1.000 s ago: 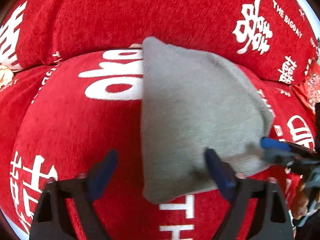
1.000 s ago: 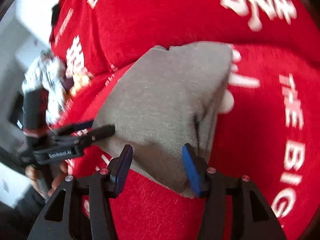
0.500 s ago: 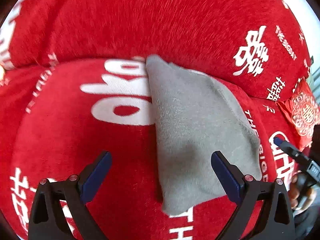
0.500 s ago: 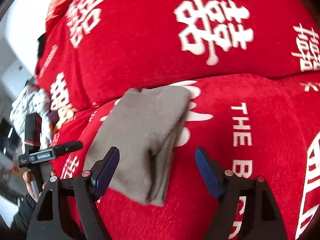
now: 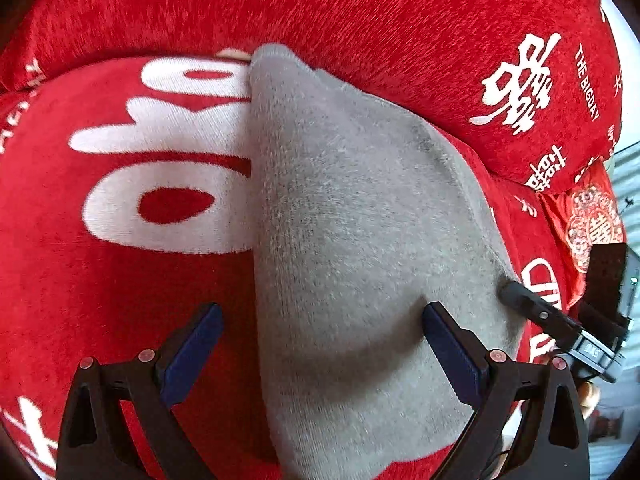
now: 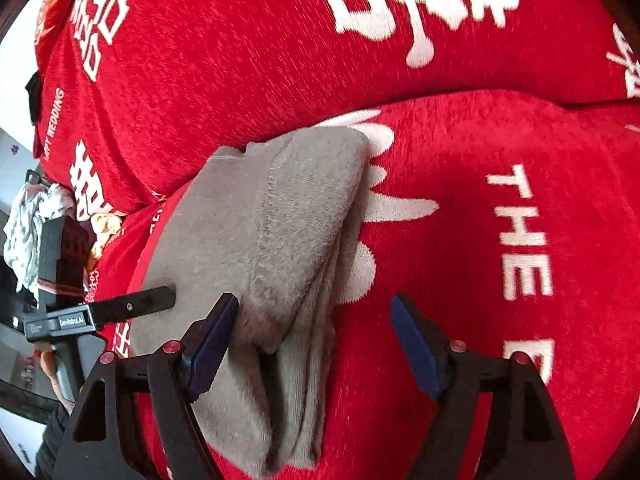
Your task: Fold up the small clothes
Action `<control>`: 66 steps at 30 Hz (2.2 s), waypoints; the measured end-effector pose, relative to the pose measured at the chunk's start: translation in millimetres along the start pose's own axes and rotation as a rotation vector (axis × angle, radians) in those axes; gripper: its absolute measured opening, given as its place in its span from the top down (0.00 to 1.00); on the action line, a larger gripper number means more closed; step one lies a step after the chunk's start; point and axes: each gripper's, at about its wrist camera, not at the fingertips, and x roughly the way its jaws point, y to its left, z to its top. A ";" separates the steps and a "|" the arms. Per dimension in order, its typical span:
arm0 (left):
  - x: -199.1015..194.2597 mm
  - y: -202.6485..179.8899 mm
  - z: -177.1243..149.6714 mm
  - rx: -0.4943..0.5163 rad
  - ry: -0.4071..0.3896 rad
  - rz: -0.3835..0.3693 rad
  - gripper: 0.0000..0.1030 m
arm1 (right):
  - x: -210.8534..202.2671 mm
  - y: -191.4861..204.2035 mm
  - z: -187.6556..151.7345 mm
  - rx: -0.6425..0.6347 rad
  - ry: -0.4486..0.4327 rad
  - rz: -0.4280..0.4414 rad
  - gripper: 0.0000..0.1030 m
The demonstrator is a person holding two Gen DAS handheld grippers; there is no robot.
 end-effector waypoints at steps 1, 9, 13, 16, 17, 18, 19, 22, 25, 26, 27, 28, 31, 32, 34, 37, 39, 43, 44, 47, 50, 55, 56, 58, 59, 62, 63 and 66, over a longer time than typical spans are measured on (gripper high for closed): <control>1.4 0.5 1.3 0.001 -0.005 -0.009 0.03 | 4.0 -1.4 0.3 0.008 0.008 0.007 0.21; 10.3 -14.1 4.2 0.077 -0.031 -0.036 0.12 | 31.0 13.2 3.3 -0.008 0.022 0.101 0.22; 10.2 -24.7 4.2 0.113 -0.047 -0.009 0.31 | 38.6 33.6 3.4 -0.083 0.025 0.052 0.36; 4.4 -27.0 4.3 0.131 -0.062 0.010 0.40 | 35.7 29.8 5.0 -0.057 0.017 0.076 0.50; 3.6 -29.6 4.7 0.137 -0.065 0.023 0.41 | 34.5 29.8 4.7 -0.058 0.013 0.078 0.51; 3.0 -33.7 4.1 0.152 -0.070 0.046 0.41 | 34.1 31.1 4.1 -0.062 0.010 0.071 0.53; 2.7 -39.1 3.1 0.171 -0.078 0.076 0.42 | 34.0 31.9 3.4 -0.066 0.009 0.063 0.54; 2.0 -50.6 1.1 0.207 -0.098 0.135 0.46 | 33.0 38.3 3.0 -0.081 0.002 0.034 0.56; -0.2 -57.1 -1.7 0.230 -0.112 0.173 0.49 | 31.2 46.3 2.7 -0.113 -0.010 0.000 0.58; -1.6 -58.7 -3.3 0.240 -0.117 0.185 0.50 | 30.0 50.3 2.0 -0.131 -0.017 -0.017 0.58; -3.2 -60.9 -4.5 0.250 -0.124 0.200 0.52 | 28.7 56.6 0.7 -0.156 -0.028 -0.043 0.59; -4.4 -62.9 -5.9 0.259 -0.130 0.214 0.54 | 28.5 61.3 -0.4 -0.168 -0.033 -0.058 0.59; -7.3 -69.0 -9.6 0.278 -0.145 0.247 0.56 | 24.0 72.0 -3.6 -0.216 -0.052 -0.106 0.60; -8.4 -69.8 -10.4 0.281 -0.149 0.252 0.57 | 22.3 74.5 -4.6 -0.224 -0.058 -0.113 0.60; -11.0 -72.0 -12.7 0.287 -0.157 0.263 0.58 | 18.7 77.9 -6.0 -0.236 -0.066 -0.122 0.60; -14.3 -74.1 -17.5 0.294 -0.162 0.279 0.58 | 14.1 81.5 -9.7 -0.248 -0.069 -0.129 0.61; -18.2 -75.5 -21.7 0.295 -0.168 0.285 0.59 | 11.1 85.4 -13.5 -0.258 -0.072 -0.137 0.61; -30.0 -80.3 -33.7 0.305 -0.192 0.303 0.59 | 1.3 90.6 -22.7 -0.268 -0.082 -0.134 0.61; -32.5 -81.6 -36.4 0.307 -0.196 0.306 0.59 | -1.8 93.7 -26.2 -0.275 -0.087 -0.135 0.61; -43.3 -84.8 -48.7 0.315 -0.212 0.311 0.59 | -10.2 102.1 -36.2 -0.294 -0.099 -0.139 0.61; -53.6 -87.4 -61.2 0.320 -0.226 0.311 0.59 | -19.2 110.7 -47.1 -0.309 -0.112 -0.142 0.61; -67.7 -92.3 -83.7 0.333 -0.249 0.316 0.59 | -33.4 122.6 -65.6 -0.327 -0.131 -0.149 0.61; -69.8 -92.6 -87.3 0.335 -0.252 0.315 0.59 | -35.6 125.2 -69.3 -0.331 -0.135 -0.152 0.61; -73.9 -92.6 -96.2 0.336 -0.257 0.312 0.59 | -40.7 129.2 -77.6 -0.338 -0.141 -0.157 0.61; -75.4 -92.9 -100.4 0.337 -0.259 0.313 0.59 | -43.3 131.1 -82.5 -0.341 -0.144 -0.159 0.61; -79.2 -92.9 -115.0 0.345 -0.263 0.319 0.59 | -47.7 135.5 -95.2 -0.347 -0.149 -0.164 0.61; -80.3 -92.9 -119.5 0.345 -0.265 0.321 0.59 | -49.3 136.3 -100.2 -0.349 -0.150 -0.166 0.61; -83.9 -91.2 -131.8 0.344 -0.267 0.322 0.59 | -52.1 139.8 -113.3 -0.354 -0.153 -0.168 0.61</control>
